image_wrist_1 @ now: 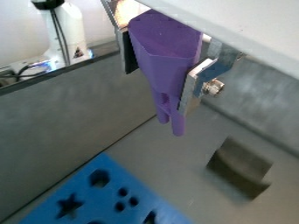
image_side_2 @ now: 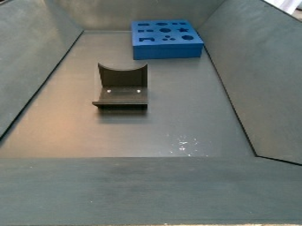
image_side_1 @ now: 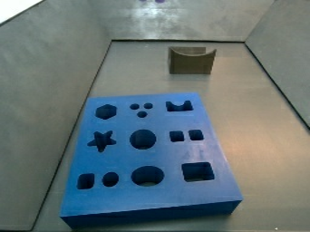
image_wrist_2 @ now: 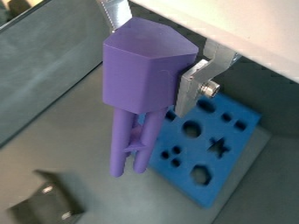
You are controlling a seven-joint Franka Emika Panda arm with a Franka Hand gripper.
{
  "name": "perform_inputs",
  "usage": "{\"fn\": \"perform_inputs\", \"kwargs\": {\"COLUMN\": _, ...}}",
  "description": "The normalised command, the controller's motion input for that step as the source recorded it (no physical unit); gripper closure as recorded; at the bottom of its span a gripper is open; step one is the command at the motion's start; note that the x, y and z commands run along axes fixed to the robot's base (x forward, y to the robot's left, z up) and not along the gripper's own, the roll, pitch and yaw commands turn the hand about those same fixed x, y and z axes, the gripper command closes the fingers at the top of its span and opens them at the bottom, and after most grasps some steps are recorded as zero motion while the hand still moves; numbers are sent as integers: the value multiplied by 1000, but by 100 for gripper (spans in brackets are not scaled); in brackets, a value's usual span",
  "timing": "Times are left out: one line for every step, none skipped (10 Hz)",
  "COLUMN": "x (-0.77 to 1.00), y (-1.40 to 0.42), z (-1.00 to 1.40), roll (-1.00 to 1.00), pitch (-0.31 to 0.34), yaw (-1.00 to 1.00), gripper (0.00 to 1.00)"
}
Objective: Pick up the 3 prong object. Move up. Rotate the 3 prong object. Place the 3 prong object on the fixture. Regrasp the 3 prong object. Move to above the board. Insert the 3 prong object.
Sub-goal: Move to above the board, then insert the 3 prong object.
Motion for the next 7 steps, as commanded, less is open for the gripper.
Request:
{"fn": "perform_inputs", "kwargs": {"x": -65, "y": 23, "z": 6, "roll": -632, "pitch": -19, "yaw": -14, "gripper": 100}}
{"fn": "perform_inputs", "kwargs": {"x": -59, "y": 23, "z": 4, "roll": -496, "pitch": -23, "yaw": -8, "gripper": 100}}
{"fn": "perform_inputs", "kwargs": {"x": -41, "y": 12, "z": 3, "roll": -285, "pitch": -28, "yaw": -8, "gripper": 100}}
{"fn": "perform_inputs", "kwargs": {"x": 0, "y": 0, "z": -17, "roll": 0, "pitch": 0, "yaw": 0, "gripper": 100}}
{"fn": "perform_inputs", "kwargs": {"x": -94, "y": 0, "z": -449, "roll": -203, "pitch": -127, "yaw": -517, "gripper": 100}}
{"fn": "perform_inputs", "kwargs": {"x": -103, "y": -57, "z": -429, "roll": -289, "pitch": -147, "yaw": -737, "gripper": 100}}
{"fn": "perform_inputs", "kwargs": {"x": -131, "y": -63, "z": -326, "roll": -366, "pitch": -24, "yaw": -663, "gripper": 100}}
